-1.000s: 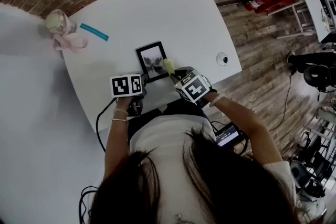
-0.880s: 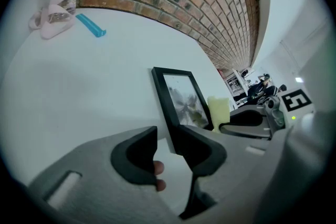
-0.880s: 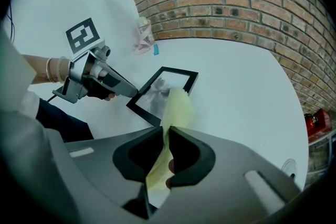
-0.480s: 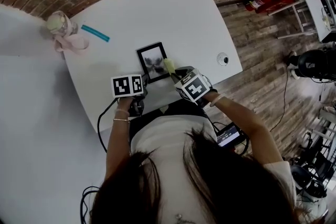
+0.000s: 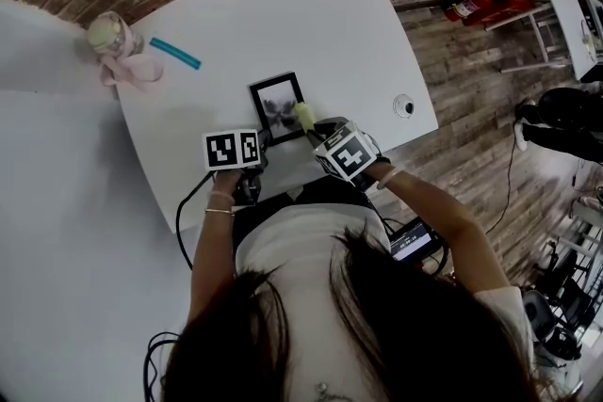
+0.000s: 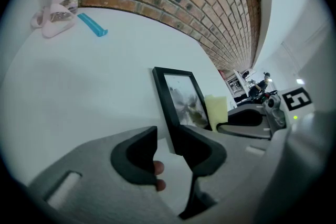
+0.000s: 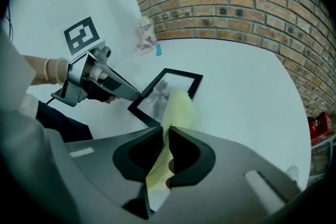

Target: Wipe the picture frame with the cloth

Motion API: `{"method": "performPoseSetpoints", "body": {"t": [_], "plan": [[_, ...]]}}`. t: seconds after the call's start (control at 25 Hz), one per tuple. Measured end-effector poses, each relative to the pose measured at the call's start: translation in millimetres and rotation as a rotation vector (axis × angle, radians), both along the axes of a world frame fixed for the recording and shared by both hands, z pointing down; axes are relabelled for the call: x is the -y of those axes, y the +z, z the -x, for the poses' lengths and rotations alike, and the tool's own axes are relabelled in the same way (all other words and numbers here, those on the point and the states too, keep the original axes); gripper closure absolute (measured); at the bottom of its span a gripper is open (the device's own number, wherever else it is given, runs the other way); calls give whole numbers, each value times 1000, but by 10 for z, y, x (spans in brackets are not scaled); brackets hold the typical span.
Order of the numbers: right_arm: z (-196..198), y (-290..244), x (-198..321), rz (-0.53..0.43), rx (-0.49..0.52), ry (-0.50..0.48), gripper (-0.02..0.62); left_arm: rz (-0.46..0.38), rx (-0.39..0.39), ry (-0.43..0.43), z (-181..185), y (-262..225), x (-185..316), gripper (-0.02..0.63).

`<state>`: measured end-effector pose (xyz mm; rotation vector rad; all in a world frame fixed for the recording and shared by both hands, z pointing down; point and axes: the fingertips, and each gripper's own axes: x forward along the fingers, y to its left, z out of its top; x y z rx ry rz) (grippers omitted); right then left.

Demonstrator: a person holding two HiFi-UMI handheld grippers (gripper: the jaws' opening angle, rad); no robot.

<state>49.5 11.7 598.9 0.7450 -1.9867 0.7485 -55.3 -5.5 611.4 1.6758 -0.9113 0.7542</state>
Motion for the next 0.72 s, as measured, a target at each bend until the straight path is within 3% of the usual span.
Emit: {"method": "performPoseSetpoints", "body": {"t": [0.72], "plan": [[273,13,-29,8,9,-88,551,-1,-9,2,4,16,7,477]]}}
